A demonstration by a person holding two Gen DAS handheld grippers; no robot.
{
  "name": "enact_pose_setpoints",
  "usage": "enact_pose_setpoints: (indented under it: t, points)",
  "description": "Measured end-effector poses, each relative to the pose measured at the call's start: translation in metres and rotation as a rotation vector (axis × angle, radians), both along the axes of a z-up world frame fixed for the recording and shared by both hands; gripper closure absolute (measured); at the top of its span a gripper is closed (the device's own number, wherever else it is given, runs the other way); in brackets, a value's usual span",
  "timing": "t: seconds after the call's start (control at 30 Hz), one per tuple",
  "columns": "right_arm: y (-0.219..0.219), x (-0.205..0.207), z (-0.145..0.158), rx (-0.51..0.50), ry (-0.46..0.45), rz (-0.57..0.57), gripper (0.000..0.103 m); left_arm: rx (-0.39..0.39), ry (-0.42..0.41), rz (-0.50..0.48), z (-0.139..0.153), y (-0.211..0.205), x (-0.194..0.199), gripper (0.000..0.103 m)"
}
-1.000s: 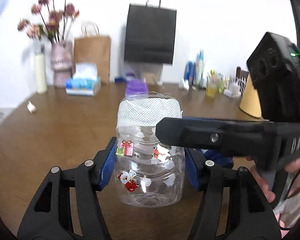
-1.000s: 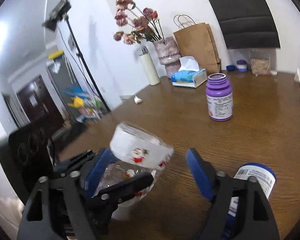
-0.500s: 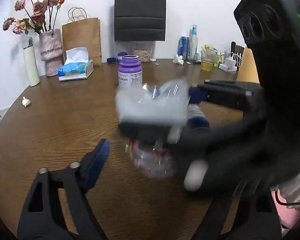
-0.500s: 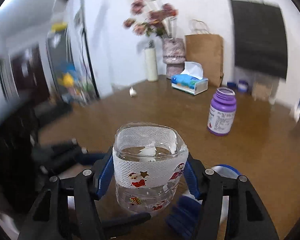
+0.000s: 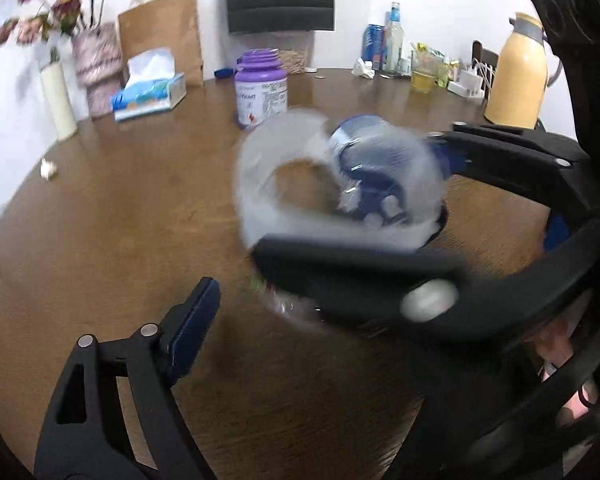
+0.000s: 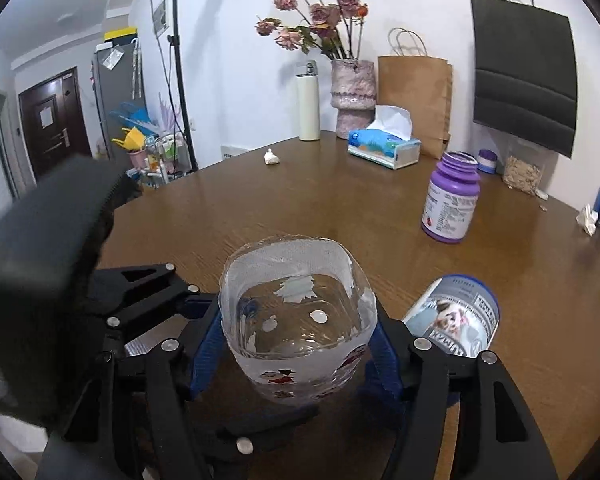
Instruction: Flip cup upright
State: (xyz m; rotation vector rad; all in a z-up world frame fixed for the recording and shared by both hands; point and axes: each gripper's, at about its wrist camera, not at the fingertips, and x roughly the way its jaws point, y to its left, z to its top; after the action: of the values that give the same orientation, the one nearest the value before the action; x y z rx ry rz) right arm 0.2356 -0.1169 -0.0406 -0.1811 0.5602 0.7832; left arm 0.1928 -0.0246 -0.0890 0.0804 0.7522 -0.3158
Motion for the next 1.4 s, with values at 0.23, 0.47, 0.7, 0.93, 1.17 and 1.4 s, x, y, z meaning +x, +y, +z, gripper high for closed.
enact_pose_setpoints:
  t: [0.23,0.47,0.7,0.93,1.17,1.4]
  points:
    - [-0.013,-0.005,0.001,0.035,0.025,-0.017,0.026,-0.034,-0.017,0.056,0.005,0.015,-0.007,0.019]
    - [-0.018,-0.023,0.007,0.035,0.000,-0.032,0.026,-0.056,-0.029,0.048,0.013,0.023,-0.020,0.016]
    - [-0.061,-0.040,0.023,0.060,-0.042,-0.145,0.026,-0.055,-0.089,0.140,0.032,0.045,-0.047,0.005]
    - [-0.123,-0.070,0.033,-0.010,-0.092,-0.423,0.022,-0.088,-0.209,0.385,0.056,0.078,-0.075,0.000]
    - [-0.154,-0.099,0.038,0.034,-0.092,-0.479,0.022,-0.041,-0.287,0.363,0.072,0.065,-0.093,0.000]
    - [-0.153,-0.138,0.032,0.053,-0.162,-0.490,0.022,0.010,-0.343,0.367,0.062,0.045,-0.135,0.000]
